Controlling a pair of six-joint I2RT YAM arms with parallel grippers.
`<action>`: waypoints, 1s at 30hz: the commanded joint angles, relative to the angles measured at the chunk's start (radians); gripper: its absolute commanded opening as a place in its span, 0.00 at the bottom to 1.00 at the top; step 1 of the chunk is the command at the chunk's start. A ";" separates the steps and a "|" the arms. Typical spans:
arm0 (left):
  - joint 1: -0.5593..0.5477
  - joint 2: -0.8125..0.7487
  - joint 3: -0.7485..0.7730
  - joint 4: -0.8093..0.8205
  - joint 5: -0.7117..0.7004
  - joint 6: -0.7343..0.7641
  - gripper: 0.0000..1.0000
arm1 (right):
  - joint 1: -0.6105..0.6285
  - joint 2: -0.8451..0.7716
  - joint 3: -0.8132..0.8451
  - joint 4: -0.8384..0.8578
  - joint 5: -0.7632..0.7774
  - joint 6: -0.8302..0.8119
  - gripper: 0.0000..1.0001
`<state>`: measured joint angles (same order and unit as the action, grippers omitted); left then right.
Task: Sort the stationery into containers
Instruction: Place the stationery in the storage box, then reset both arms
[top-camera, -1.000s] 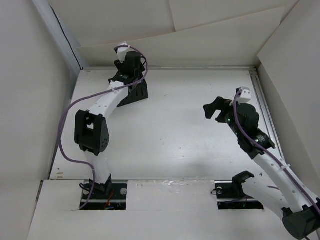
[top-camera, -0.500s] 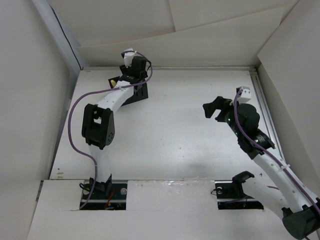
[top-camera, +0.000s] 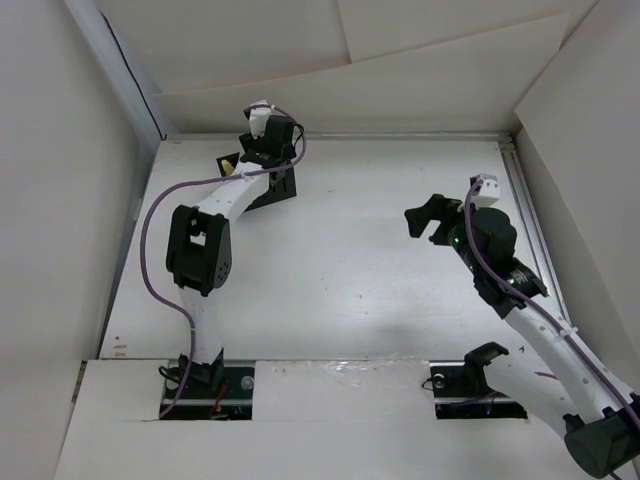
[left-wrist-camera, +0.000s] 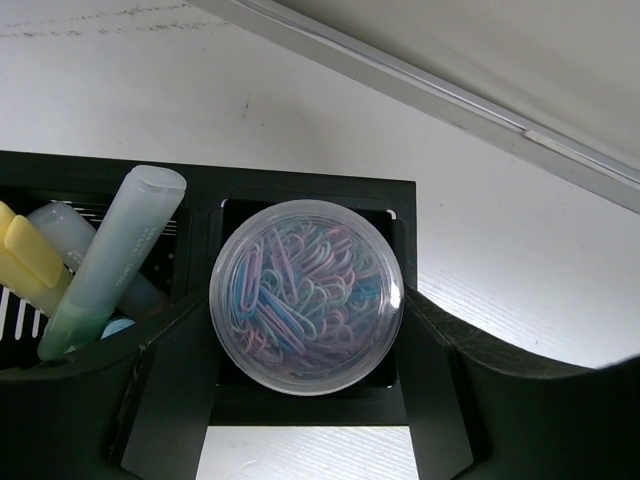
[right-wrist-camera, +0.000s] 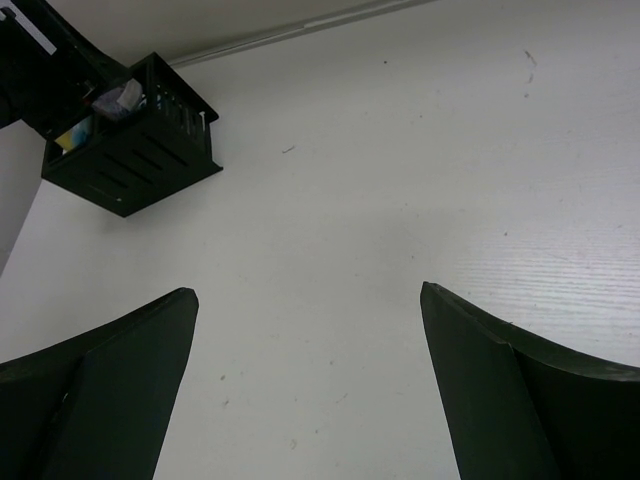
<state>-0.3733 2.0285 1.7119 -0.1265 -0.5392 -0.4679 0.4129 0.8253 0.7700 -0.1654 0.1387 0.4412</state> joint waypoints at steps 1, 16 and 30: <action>-0.001 -0.022 0.032 0.027 -0.033 0.009 0.60 | -0.003 0.000 0.005 0.055 -0.008 0.001 0.99; -0.013 -0.246 -0.012 0.036 -0.002 0.009 0.85 | -0.003 0.018 0.005 0.073 -0.017 0.001 0.99; -0.076 -0.960 -0.857 0.306 0.266 -0.147 1.00 | 0.006 0.069 -0.005 0.083 0.007 -0.009 0.36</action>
<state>-0.4500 1.1393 0.9665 0.0990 -0.3782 -0.5858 0.4133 0.8749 0.7681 -0.1398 0.1253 0.4412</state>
